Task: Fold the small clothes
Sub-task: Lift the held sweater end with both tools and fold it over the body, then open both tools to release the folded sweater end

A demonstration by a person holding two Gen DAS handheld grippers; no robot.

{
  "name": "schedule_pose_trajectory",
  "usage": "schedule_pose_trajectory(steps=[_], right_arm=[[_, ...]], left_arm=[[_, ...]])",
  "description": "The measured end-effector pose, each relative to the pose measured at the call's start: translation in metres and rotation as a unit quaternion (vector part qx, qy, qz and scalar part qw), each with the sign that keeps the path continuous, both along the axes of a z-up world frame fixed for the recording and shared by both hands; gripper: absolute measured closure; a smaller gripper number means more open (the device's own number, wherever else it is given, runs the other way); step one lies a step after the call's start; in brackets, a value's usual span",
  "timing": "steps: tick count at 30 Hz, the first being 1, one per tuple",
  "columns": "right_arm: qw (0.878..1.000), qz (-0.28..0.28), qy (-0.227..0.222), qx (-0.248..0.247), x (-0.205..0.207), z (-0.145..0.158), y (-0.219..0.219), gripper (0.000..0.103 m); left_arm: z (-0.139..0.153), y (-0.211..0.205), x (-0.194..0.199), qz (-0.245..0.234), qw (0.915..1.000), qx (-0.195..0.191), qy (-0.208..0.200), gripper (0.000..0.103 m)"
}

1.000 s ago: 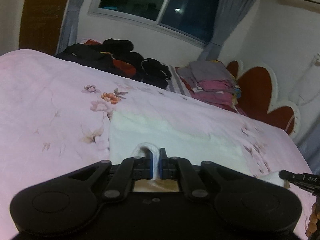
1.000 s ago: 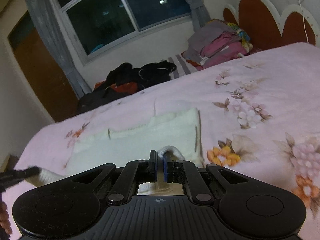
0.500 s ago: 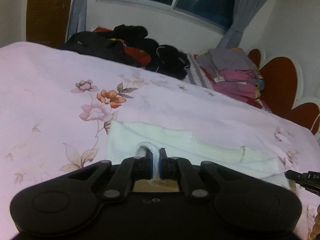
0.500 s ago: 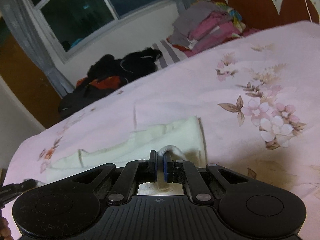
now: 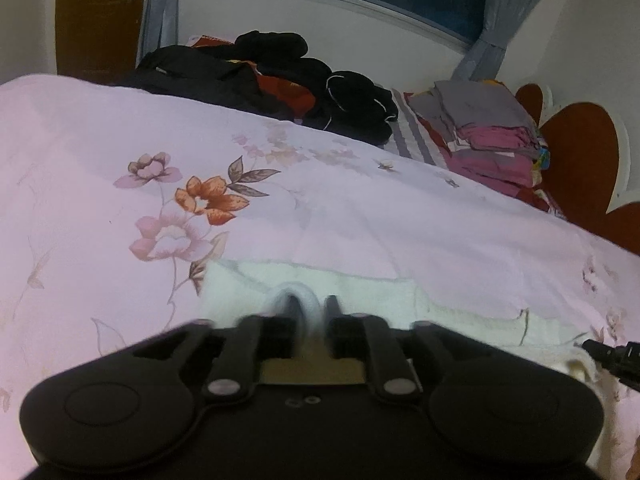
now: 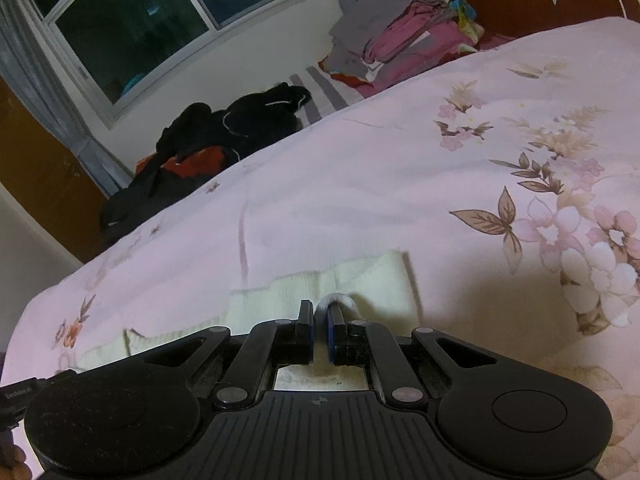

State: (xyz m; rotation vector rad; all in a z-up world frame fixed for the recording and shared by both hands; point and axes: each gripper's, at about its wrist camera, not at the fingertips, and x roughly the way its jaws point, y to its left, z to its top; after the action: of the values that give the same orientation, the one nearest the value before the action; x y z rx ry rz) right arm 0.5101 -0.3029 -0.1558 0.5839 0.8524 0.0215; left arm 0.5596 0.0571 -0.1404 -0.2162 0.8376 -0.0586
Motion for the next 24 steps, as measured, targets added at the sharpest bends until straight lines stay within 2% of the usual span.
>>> schedule_pose_trajectory(steps=[1,2,3,5,7,8,10,11,14,16,18,19,22,23,24], right_arm=[[1.0,0.001,0.001,0.002,0.0,0.0,-0.001,0.097],[1.0,0.003,-0.001,0.004,0.0,0.002,-0.002,0.097],[1.0,0.006,-0.004,0.003,-0.001,0.004,-0.003,0.097],[1.0,0.016,-0.012,0.0,-0.003,0.009,-0.005,0.097],[1.0,0.018,-0.019,-0.002,-0.004,0.012,-0.008,0.096],[1.0,0.018,-0.025,-0.004,-0.005,0.013,-0.009,0.093],[0.999,0.011,-0.036,-0.018,-0.006,0.015,-0.01,0.058],[0.999,0.011,-0.046,-0.024,-0.008,0.017,-0.009,0.036],[0.998,0.034,-0.053,-0.029,-0.006,0.016,-0.004,0.036],[0.996,0.056,-0.053,-0.035,-0.004,0.013,0.002,0.036],[0.994,0.073,-0.05,-0.058,-0.001,0.009,0.008,0.048],[0.994,0.079,-0.047,-0.064,0.001,0.006,0.01,0.051],[0.993,0.091,-0.037,-0.068,0.008,-0.004,0.01,0.056],[0.992,0.097,-0.038,-0.071,0.01,-0.006,0.01,0.059],[0.991,0.105,-0.04,-0.076,0.011,-0.007,0.013,0.066]], left_arm=[[0.002,0.004,0.0,0.002,1.0,-0.006,-0.003,0.067],[0.004,0.008,-0.001,0.006,0.9999,-0.013,-0.007,0.047],[0.009,0.015,-0.003,0.019,0.9995,-0.02,-0.016,0.031],[0.015,0.024,-0.008,0.027,0.9988,-0.023,-0.035,0.031],[0.019,0.028,-0.008,0.016,0.9991,-0.015,-0.037,0.032],[0.018,0.029,-0.007,0.007,0.9992,-0.013,-0.037,0.032],[0.014,0.027,-0.005,-0.015,0.9994,-0.008,-0.03,0.032],[0.011,0.024,-0.004,-0.027,0.9993,-0.007,-0.024,0.032],[-0.003,0.013,0.002,-0.055,0.9984,0.005,-0.008,0.033],[-0.012,0.008,0.007,-0.057,0.9983,0.01,0.001,0.035],[-0.019,0.008,0.013,-0.054,0.9985,0.009,0.006,0.041],[-0.02,0.007,0.015,-0.055,0.9984,0.011,0.007,0.042],[-0.022,0.006,0.018,-0.063,0.9979,0.016,0.006,0.054],[-0.022,0.006,0.018,-0.065,0.9977,0.015,0.007,0.062],[-0.022,0.005,0.018,-0.069,0.9975,0.015,0.007,0.074]])
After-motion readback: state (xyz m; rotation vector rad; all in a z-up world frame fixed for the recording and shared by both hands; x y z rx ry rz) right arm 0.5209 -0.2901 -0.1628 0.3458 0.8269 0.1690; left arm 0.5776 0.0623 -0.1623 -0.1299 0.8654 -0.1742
